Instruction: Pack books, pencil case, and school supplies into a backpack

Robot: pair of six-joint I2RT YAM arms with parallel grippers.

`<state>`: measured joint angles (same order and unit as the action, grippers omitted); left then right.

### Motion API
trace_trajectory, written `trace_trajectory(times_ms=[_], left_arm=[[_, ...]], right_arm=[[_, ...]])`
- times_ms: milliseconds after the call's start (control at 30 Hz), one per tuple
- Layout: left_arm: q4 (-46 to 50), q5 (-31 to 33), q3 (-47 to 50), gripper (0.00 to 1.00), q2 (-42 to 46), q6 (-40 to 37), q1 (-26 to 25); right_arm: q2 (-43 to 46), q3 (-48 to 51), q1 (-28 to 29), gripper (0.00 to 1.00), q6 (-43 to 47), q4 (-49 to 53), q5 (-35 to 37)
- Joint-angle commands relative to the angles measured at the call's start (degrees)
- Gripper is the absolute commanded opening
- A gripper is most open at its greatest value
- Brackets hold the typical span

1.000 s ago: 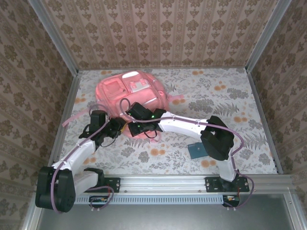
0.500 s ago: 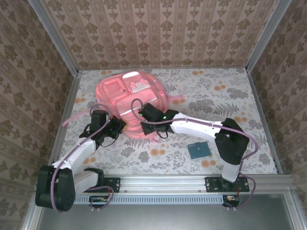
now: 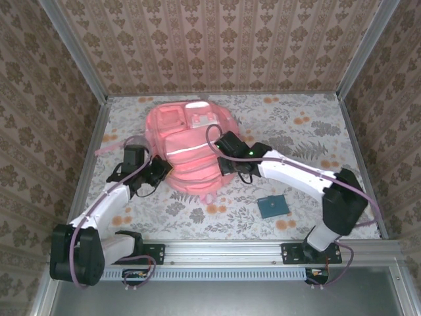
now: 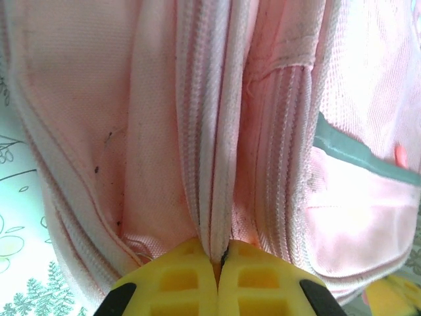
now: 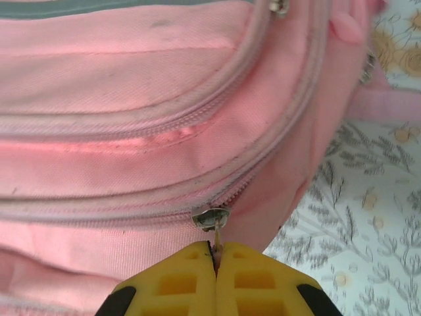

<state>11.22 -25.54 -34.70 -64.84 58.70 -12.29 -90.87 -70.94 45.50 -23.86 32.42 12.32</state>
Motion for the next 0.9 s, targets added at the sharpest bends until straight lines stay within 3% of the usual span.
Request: trace_trajectory(times_ms=[0, 67, 233, 367, 467, 600, 867], left_arm=[[-0.46, 1.93, -5.86, 0.00, -2.77, -6.40, 0.76], [1.46, 2.41, -8.75, 0.01, -5.27, -9.26, 1.31], [6.17, 4.07, -13.57, 0.22, -7.85, -13.82, 4.34], [9.70, 4.73, -13.13, 0.43, -5.59, -13.36, 5.18], [10.57, 1.38, -11.63, 0.52, -3.87, -11.76, 5.26], [9.70, -5.36, -10.75, 0.55, -3.59, -9.92, 4.52], [5.63, -6.78, -6.18, 0.55, -2.42, -3.84, 2.11]], right_arm=[[6.36, 3.83, 1.90, 0.00, 0.14, 4.27, -4.98], [7.67, 5.51, 3.05, 0.00, -0.94, 1.79, -7.99], [5.44, 6.16, 4.32, 0.00, -4.93, -5.69, -11.14], [1.46, 3.46, 5.88, 0.00, -6.68, -10.01, -12.71], [-2.48, 0.27, 6.66, 0.00, -7.39, -11.53, -13.96], [-6.53, -3.49, 7.35, 0.00, -7.61, -12.84, -14.79], [-10.07, -7.06, 7.63, 0.00, -7.84, -13.17, -15.28]])
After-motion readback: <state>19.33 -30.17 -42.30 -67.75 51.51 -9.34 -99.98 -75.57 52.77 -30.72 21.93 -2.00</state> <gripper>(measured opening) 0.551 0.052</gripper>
